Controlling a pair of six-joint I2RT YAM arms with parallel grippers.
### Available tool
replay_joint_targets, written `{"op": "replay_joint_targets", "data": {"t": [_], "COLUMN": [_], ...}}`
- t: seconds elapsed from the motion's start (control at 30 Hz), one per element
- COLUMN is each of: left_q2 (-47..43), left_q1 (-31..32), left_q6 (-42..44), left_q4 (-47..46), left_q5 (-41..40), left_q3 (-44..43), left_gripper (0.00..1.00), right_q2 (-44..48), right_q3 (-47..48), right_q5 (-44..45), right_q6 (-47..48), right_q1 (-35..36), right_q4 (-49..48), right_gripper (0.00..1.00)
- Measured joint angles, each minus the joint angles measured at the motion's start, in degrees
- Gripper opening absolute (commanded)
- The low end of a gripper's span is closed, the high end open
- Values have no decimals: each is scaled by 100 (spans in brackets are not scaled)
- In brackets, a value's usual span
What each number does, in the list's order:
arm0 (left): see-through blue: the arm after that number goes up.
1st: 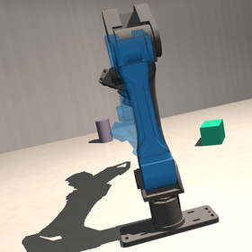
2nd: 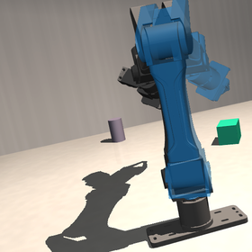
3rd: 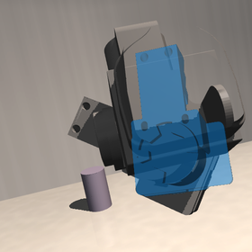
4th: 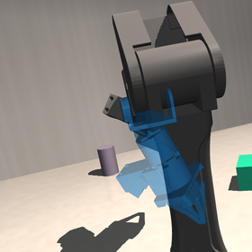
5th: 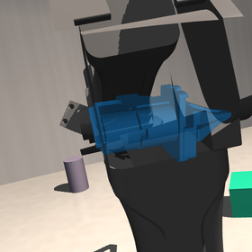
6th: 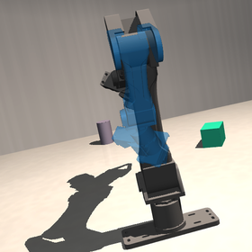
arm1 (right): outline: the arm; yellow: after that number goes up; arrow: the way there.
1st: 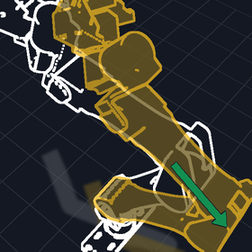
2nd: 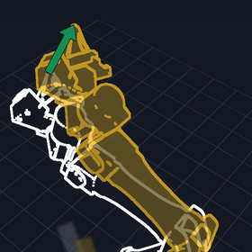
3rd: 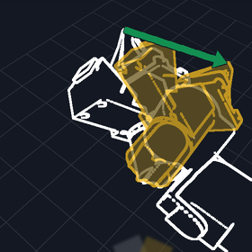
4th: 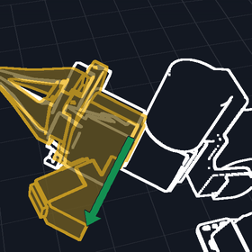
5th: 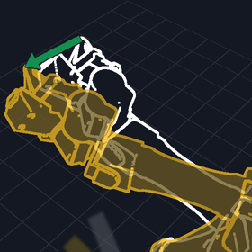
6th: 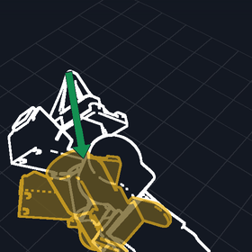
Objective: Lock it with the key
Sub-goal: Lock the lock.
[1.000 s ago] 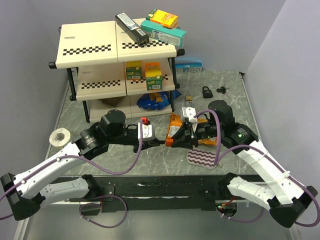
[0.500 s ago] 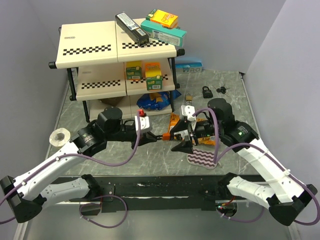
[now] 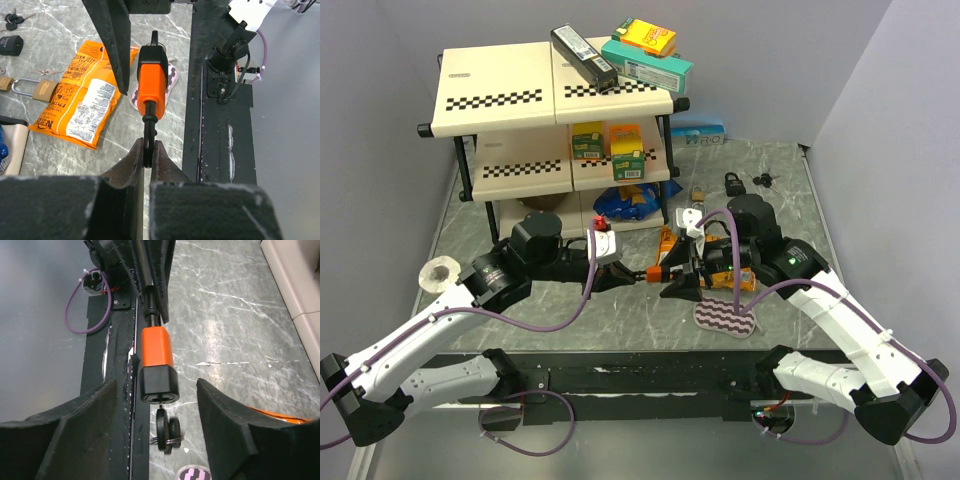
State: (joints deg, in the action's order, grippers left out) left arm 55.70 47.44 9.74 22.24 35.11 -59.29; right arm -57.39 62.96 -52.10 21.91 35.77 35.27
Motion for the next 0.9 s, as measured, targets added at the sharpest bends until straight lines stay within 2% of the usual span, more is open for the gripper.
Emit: {"op": "replay_joint_targets", "data": {"t": [0.07,0.1,0.17,0.2,0.27,0.3,0.37,0.9], "left_q2": [0,0,0,0,0,-2,-2,103], "left_q1": [0,0,0,0,-2,-11,-17,-26], "left_q6": [-17,-26,-61,-85,-133,-160,-195,-656], "left_q4": [0,0,-2,-11,-13,-11,-9,-37], "left_q5": [2,2,4,9,17,39,57,131], "left_q3": [0,0,0,0,0,0,0,11], "left_gripper": [1,1,1,1,1,1,1,1], "right_q2": [-37,-50,-68,-72,-83,-83,-92,-103], "right_q3": [0,0,0,0,0,0,2,7], "right_q5": [0,0,-4,-4,-17,-20,-17,146], "right_q6": [-50,-72,-94,-116,-133,-144,-120,-151], "right_q1": [4,13,46,66,87,96,109,236], "right_q4": [-61,-103,-181,-210,-225,-225,-227,-219], "right_gripper": [55,45,36,25,15,8,0,0]}}
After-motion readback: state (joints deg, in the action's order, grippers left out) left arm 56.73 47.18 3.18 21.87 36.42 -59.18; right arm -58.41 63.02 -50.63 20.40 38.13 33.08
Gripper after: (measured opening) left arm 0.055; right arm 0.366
